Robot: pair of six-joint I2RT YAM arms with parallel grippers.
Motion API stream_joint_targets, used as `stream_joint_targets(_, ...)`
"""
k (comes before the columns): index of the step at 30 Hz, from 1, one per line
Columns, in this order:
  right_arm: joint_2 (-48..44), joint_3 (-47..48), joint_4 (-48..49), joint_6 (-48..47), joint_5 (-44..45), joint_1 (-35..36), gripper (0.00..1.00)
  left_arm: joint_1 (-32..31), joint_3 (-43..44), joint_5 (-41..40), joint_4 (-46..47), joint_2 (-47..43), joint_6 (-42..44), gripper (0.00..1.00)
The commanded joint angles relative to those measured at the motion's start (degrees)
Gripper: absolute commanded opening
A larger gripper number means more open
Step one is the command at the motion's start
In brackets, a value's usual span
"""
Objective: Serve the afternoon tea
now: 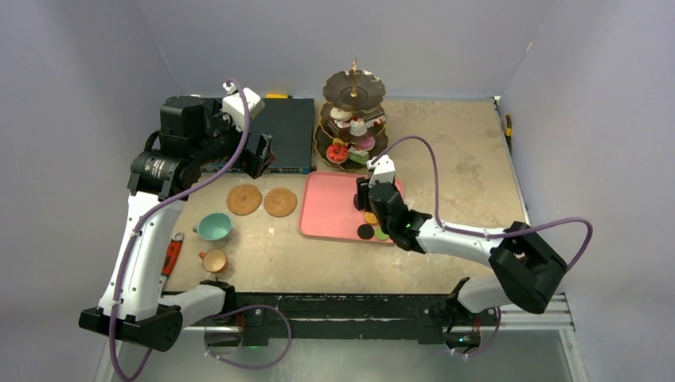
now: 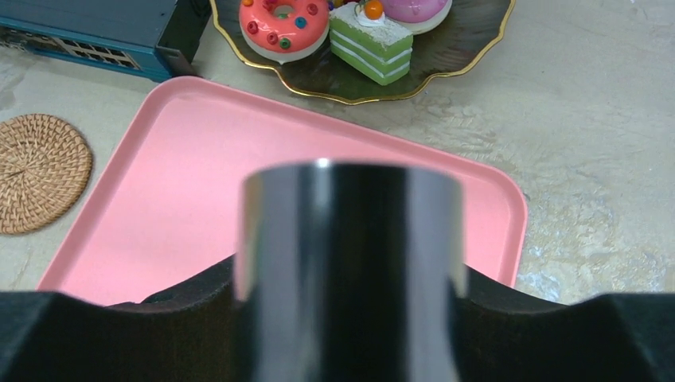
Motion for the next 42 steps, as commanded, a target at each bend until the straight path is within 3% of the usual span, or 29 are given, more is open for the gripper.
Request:
stream_joint_targets(1,2.0,1.5,-2.9,-1.3,3.3,2.2,0.55,0.2,2.3,-0.5,0.2,-1.2,1.1,0.99)
stream_joint_targets(7,4.2,2.7,-3.8,-1.7,6.2,4.8,0.56,0.3,3.0,-0.4,-0.2,-1.1,1.0,0.99)
stream_joint_targets(16,0.0,5.5,-5.1,-2.3,6.0,5.2,0.38,0.2,3.0,-0.7,-0.6,-1.5,1.2,0.99)
stream_joint_targets(21,-4.2,14.2,-6.8,-8.7,4.0,3.1,0.35,0.3,2.8,-0.6,-0.6,-1.4,1.0,0.99)
stream_joint_targets(27,-6.5,27.8,-10.5,-12.8,-3.3,-4.6,0.32,0.2,2.0,-0.6,-0.6,-1.7,1.0,0.99)
stream_joint_targets(34,-4.1,40.6,-11.4,-19.7,-3.7,-7.6,0.32,0.3,2.0,-0.3,-0.8,-2.1,1.3,0.99)
stream_joint_targets(42,2.0,47.1,-7.5,-23.1,-4.2,-9.9,0.32,0.2,1.9,-0.3,-1.0,-2.7,1.7,0.99)
